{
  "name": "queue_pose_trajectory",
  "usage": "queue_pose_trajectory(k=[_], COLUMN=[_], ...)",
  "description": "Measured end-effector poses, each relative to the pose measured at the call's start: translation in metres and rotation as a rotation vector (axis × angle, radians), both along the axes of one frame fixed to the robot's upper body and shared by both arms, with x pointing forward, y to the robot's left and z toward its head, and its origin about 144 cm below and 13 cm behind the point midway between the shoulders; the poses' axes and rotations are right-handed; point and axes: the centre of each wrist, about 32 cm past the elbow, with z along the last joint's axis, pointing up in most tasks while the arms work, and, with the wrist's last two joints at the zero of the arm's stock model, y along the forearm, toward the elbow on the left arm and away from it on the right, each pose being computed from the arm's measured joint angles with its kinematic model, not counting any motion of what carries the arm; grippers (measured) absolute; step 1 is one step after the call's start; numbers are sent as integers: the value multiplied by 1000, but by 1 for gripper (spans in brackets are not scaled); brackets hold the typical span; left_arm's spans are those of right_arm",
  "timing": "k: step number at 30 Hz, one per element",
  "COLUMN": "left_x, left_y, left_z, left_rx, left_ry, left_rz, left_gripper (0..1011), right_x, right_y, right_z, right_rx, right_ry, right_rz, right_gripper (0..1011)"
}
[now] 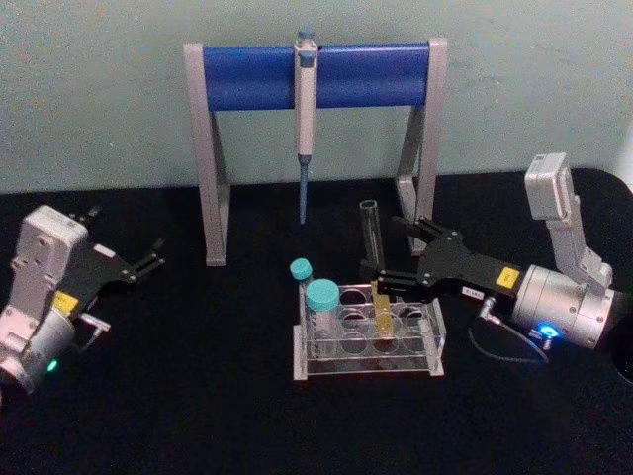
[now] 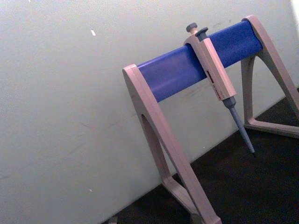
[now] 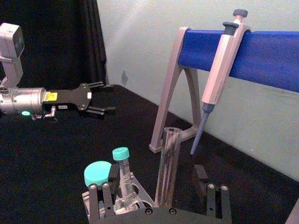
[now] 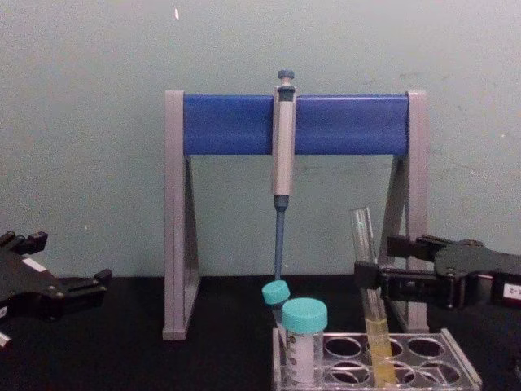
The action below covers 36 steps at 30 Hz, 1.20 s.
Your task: Pick up the test tube from the test tube rack, shake it, then place it back into the test tube rack.
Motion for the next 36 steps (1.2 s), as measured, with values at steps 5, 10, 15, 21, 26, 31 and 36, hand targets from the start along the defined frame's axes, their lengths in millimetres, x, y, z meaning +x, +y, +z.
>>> queue_pose_trajectory(k=[5,10,15,21,26,31,36], left_x=[0,0,0,0,0,0,0], left_y=[0,0,0,0,0,0,0], left_z=[0,0,0,0,0,0,0], left_rx=[0,0,0,0,0,0,0], left_ry=[0,0,0,0,0,0,0], left_rz=[0,0,0,0,0,0,0], left_gripper=[1002,1001,1001,1001,1001,1001,1001], right_x=[-4,-17,-30,-43,-50,-53,-55], right_y=[-1,-2,-1,6,14,22,28], right_z=[1,7,17,22,11,-6,-22], right_rx=[17,102,115,30,-86,-197,-265], right_ry=[-36,-153,-222,-256,-230,-159,-89], right_rz=[-14,-117,-298,-533,-662,-739,-773], right_gripper=[1000,1000,1000,1000,1000,1000,1000])
